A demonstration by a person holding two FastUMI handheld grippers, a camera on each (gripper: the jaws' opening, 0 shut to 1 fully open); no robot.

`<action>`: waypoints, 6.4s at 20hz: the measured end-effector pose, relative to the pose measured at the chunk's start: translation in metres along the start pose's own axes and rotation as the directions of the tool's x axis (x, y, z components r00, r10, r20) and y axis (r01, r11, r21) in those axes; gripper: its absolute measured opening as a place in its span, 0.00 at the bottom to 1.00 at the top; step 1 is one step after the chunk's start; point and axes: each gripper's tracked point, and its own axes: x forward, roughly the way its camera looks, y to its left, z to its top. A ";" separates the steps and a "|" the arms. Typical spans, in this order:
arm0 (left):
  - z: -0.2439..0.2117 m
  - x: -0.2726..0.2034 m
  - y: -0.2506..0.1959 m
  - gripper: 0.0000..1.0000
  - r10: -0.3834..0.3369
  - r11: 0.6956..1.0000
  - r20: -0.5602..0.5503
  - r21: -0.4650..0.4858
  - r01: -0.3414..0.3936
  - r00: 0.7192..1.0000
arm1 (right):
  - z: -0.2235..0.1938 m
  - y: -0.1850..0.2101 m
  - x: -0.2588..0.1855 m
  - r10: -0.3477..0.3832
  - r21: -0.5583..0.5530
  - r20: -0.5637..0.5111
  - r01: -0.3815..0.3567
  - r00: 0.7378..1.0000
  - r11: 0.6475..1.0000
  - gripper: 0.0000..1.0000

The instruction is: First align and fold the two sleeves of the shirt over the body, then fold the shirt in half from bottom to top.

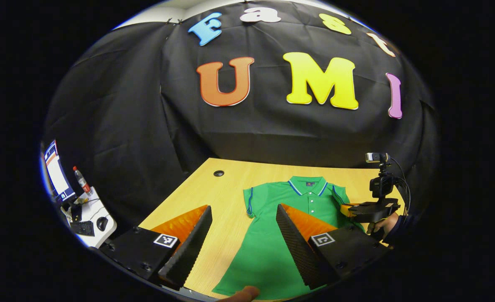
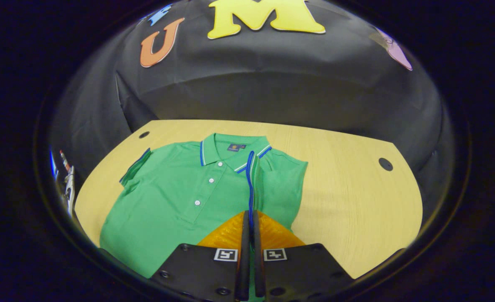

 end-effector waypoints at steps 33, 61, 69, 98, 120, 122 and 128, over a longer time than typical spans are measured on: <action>-0.094 0.282 -0.031 0.99 -0.174 0.984 -0.332 -0.086 0.154 0.927 | 0.016 0.040 -0.294 -0.232 0.171 0.192 0.200 0.954 0.965 0.96; -0.093 0.299 -0.037 0.04 -0.159 0.955 -0.395 0.172 0.242 0.905 | -0.034 0.024 -0.283 -0.250 0.182 0.079 0.232 0.965 0.955 0.96; -0.061 0.272 -0.075 0.04 -0.229 0.901 -0.290 0.298 0.315 0.929 | -0.033 0.023 -0.276 -0.247 0.193 0.070 0.229 0.967 0.954 0.95; -0.152 0.161 -0.046 0.99 -0.257 0.938 -0.435 0.103 0.331 0.863 | -0.113 -0.015 -0.250 -0.236 0.204 -0.097 0.252 0.967 0.946 0.96; -0.291 -0.036 0.033 0.99 -0.150 0.959 -0.820 0.016 0.284 0.552 | -0.292 -0.019 -0.249 -0.161 0.108 -0.667 0.308 0.728 0.945 0.96; -0.298 -0.040 0.036 0.99 -0.132 0.958 -0.835 0.030 0.284 0.534 | -0.293 -0.019 -0.250 -0.150 0.121 -0.671 0.307 0.726 0.944 0.95; -0.304 -0.043 0.041 0.98 -0.124 0.955 -0.846 0.041 0.294 0.518 | -0.293 -0.019 -0.247 -0.119 0.136 -0.703 0.296 0.701 0.945 0.95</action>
